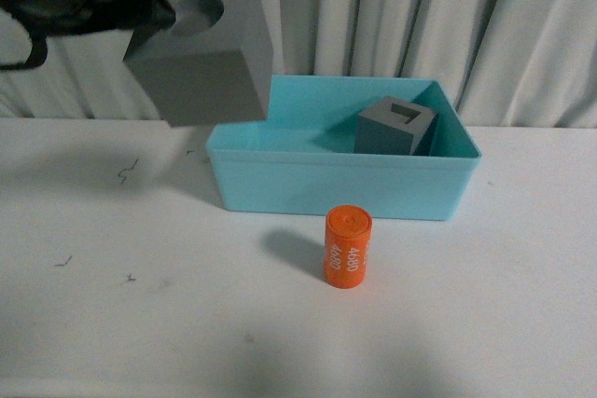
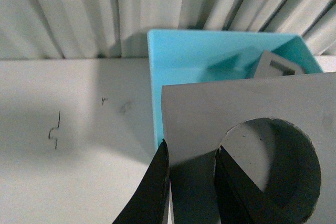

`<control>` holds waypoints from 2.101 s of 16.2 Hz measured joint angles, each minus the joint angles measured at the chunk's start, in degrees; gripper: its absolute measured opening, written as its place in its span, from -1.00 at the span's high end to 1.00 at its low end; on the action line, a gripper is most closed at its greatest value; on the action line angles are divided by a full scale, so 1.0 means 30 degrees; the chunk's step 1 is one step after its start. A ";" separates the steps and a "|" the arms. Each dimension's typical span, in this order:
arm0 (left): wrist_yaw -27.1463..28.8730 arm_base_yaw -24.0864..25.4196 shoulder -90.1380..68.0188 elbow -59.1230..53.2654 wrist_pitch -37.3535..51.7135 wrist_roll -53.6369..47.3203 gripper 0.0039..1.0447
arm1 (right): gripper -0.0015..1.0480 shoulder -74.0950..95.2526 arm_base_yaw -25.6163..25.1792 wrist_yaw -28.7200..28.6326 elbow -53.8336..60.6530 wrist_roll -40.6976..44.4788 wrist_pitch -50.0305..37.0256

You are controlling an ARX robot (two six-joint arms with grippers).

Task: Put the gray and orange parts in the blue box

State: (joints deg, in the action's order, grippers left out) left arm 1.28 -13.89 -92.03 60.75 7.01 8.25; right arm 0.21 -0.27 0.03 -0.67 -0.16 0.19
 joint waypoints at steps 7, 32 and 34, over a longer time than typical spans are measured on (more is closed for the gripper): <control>-0.0444 -0.0750 -0.6725 0.8714 -0.2492 -0.0051 0.65 | -0.87 0.0000 0.0000 0.0000 0.0000 0.0000 0.0000; 0.1056 -0.0568 -1.4928 1.6276 -0.5574 -0.0634 0.65 | -0.87 0.0000 0.0000 -0.0007 -0.0007 0.0000 0.0000; 0.1100 -0.0532 -1.5030 1.6291 -0.5654 -0.0656 0.65 | -0.87 0.0000 0.0000 0.0000 0.0000 0.0000 0.0007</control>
State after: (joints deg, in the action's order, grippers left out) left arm 4.58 -15.49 -137.12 109.62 -9.96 6.28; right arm 0.21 -0.27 0.03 -0.67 -0.16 0.21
